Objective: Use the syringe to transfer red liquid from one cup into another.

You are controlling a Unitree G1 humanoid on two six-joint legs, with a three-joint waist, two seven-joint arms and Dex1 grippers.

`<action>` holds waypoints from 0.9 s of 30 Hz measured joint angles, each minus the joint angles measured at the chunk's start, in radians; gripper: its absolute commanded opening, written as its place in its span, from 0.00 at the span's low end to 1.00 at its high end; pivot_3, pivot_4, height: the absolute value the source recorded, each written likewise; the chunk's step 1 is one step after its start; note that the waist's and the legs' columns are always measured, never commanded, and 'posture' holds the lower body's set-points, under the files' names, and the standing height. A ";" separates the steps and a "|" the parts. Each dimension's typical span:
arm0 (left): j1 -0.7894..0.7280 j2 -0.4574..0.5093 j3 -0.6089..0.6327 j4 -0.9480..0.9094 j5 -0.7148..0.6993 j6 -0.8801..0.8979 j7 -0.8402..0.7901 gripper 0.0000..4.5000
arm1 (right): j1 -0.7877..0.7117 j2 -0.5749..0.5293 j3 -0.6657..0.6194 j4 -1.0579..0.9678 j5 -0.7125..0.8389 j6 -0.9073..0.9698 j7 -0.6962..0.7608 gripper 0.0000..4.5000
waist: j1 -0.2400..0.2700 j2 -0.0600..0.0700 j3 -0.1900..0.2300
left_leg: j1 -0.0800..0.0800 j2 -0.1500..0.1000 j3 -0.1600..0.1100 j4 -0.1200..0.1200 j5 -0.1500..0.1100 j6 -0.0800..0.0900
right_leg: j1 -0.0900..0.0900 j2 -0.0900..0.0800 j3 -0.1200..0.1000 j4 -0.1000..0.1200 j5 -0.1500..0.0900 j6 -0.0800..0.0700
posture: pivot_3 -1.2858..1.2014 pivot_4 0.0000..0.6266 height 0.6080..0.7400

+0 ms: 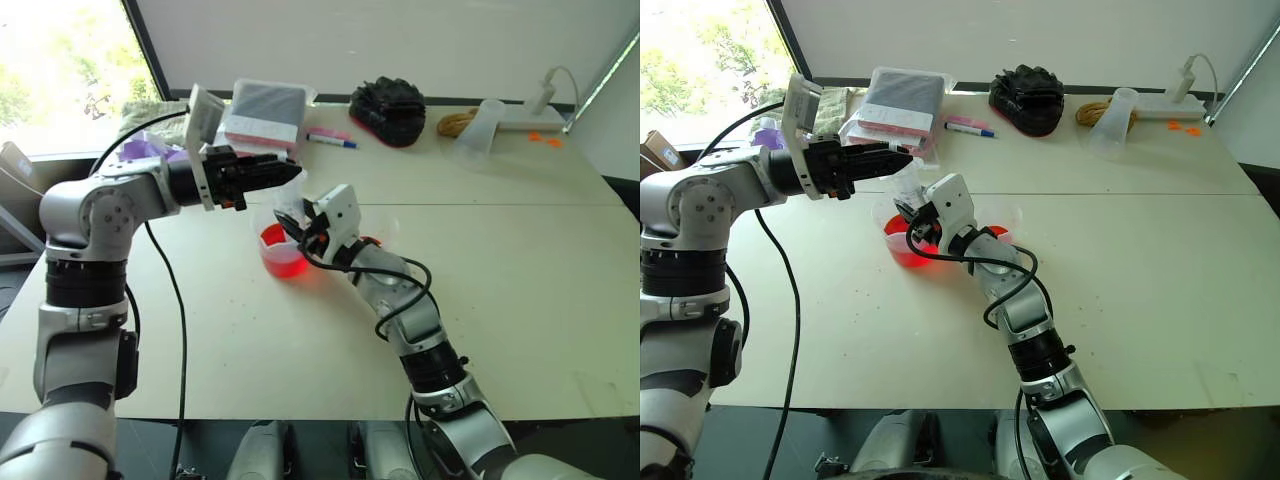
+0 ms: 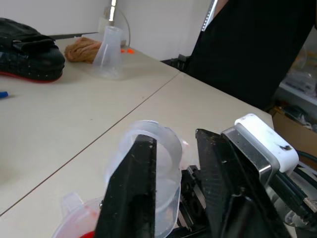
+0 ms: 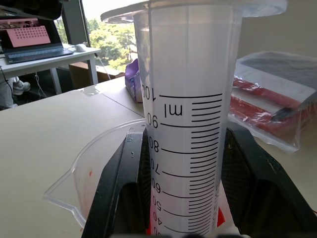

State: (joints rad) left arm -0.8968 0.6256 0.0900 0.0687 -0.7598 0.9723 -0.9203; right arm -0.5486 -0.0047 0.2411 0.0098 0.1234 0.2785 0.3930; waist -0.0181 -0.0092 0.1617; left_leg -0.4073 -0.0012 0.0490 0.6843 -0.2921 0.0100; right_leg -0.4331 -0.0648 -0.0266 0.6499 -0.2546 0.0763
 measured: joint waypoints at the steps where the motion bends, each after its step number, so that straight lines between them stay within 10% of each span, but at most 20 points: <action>1: 0.000 -0.005 0.000 0.000 0.000 0.000 -0.002 0.01 | 0.000 0.000 0.000 0.000 0.000 0.000 0.001 0.30 | 0.000 0.000 0.000 | 0.000 0.000 0.000 0.000 0.000 0.000 | 0.000 0.000 0.000 0.000 0.000 0.000 | 0.52 0.24 1.00; 27: -0.065 -0.013 0.000 0.055 0.010 0.000 0.007 0.01 | -0.004 0.027 -0.019 -0.012 0.013 0.004 -0.009 0.30 | 0.000 0.000 0.000 | 0.000 0.000 0.000 0.000 0.000 0.000 | 0.000 0.000 0.000 0.000 0.000 0.000 | 0.52 0.24 1.00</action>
State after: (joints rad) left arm -0.9615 0.6127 0.0904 0.1237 -0.7499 0.9727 -0.9137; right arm -0.5531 0.0221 0.2217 -0.0027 0.1360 0.2823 0.3839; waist -0.0180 -0.0092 0.1617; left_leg -0.4073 -0.0013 0.0490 0.6843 -0.2921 0.0100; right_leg -0.4331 -0.0648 -0.0265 0.6500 -0.2545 0.0763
